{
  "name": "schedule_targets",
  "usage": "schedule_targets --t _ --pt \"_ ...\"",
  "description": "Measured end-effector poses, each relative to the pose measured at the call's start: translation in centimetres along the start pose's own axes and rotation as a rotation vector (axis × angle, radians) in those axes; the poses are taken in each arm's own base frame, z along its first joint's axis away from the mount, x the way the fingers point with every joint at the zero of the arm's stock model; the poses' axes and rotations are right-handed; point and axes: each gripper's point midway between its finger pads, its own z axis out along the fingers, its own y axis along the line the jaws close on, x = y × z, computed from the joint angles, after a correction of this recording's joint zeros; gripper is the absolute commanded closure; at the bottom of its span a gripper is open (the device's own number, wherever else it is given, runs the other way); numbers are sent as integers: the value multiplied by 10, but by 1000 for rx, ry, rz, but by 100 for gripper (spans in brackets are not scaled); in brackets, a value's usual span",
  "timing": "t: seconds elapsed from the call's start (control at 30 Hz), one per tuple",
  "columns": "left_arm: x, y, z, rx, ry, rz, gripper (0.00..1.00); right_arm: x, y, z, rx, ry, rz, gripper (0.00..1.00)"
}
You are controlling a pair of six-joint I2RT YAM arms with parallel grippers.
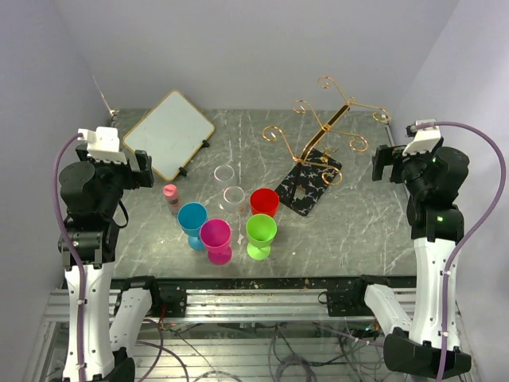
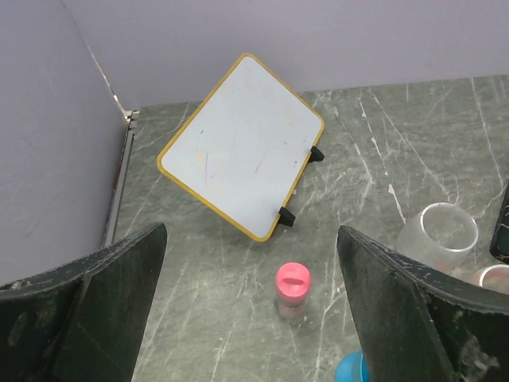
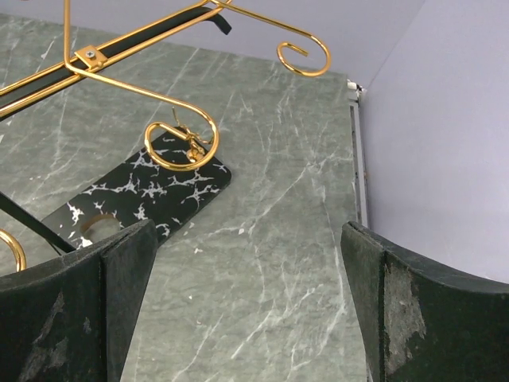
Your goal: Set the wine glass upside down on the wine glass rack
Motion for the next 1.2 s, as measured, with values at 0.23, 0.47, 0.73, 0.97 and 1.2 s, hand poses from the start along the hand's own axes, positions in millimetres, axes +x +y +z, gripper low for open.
schedule_targets --t 0.23,0.47,0.73,0.97,1.2 --pt "-3 0 0 4 -14 4 1 1 1 2 -8 3 1 0" --pt "-3 0 0 3 -12 -2 1 -4 5 1 -52 11 -40 0" --pt "-5 -8 -2 53 -14 28 1 -35 32 -3 -266 -43 -172 0" --pt "-3 -22 -5 139 -2 57 1 -41 58 5 -453 -73 -191 0" --pt "-17 -26 -15 170 -17 97 0 -35 60 35 -525 -32 -205 0"
